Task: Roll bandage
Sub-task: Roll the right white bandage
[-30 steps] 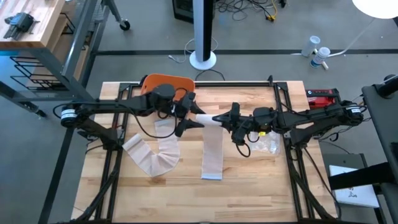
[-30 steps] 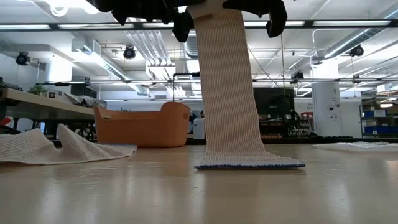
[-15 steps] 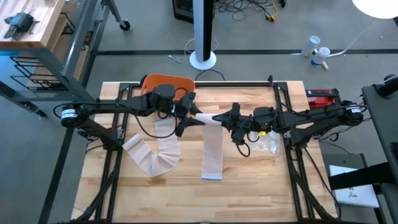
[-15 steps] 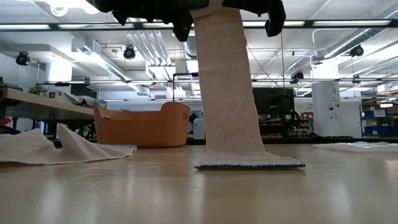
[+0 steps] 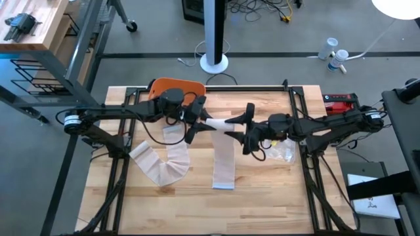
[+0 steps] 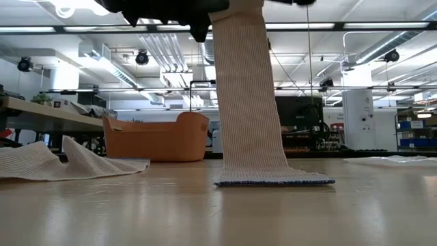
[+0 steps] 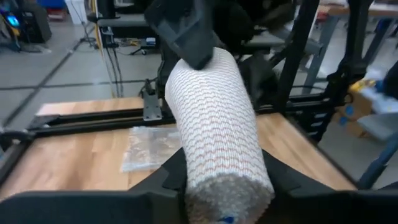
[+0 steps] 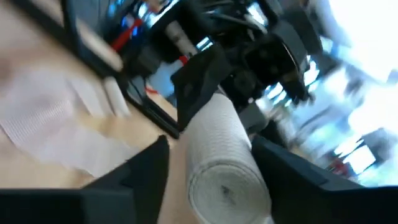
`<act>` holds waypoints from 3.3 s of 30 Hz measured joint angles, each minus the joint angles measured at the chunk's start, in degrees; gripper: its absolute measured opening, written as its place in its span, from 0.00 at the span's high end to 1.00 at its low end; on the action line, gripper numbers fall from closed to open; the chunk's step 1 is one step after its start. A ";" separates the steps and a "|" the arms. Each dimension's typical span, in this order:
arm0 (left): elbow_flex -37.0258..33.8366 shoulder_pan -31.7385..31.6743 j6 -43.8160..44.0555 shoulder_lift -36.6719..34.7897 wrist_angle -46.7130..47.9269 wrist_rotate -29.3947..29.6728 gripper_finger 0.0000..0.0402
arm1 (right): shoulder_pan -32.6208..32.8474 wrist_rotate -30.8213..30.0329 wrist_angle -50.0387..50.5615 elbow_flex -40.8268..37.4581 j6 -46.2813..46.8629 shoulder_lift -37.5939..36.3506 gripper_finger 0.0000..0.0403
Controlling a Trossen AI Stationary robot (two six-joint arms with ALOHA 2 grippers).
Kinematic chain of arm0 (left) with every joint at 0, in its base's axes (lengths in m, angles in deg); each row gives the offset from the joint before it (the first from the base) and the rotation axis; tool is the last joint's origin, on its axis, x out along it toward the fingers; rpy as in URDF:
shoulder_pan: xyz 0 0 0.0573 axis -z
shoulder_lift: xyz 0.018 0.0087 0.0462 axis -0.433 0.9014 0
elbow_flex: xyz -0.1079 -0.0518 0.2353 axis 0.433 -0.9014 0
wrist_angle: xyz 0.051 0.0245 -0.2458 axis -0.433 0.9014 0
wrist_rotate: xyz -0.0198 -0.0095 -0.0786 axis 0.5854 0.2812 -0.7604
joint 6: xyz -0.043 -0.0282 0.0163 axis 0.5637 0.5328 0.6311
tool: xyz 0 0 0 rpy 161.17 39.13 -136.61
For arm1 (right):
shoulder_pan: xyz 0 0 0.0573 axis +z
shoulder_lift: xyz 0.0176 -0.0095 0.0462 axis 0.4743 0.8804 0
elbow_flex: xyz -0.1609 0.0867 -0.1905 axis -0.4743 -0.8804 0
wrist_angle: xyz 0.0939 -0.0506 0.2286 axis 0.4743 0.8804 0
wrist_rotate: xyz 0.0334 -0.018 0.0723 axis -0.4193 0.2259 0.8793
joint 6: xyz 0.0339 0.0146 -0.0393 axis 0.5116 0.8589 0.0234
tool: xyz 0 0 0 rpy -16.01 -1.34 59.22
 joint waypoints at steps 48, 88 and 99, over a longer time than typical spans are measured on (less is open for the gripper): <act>0.79 4.94 -23.72 -0.17 2.13 17.26 0.75 | -0.99 -0.74 2.72 -0.06 47.43 0.75 0.69; 1.25 4.49 -1.94 -4.68 3.12 10.64 0.14 | -0.93 -0.36 0.30 -0.13 -15.39 0.75 0.76; 1.18 4.28 -1.59 -2.50 -0.29 6.89 0.18 | -0.93 -0.38 -3.84 -0.13 -21.24 0.71 0.76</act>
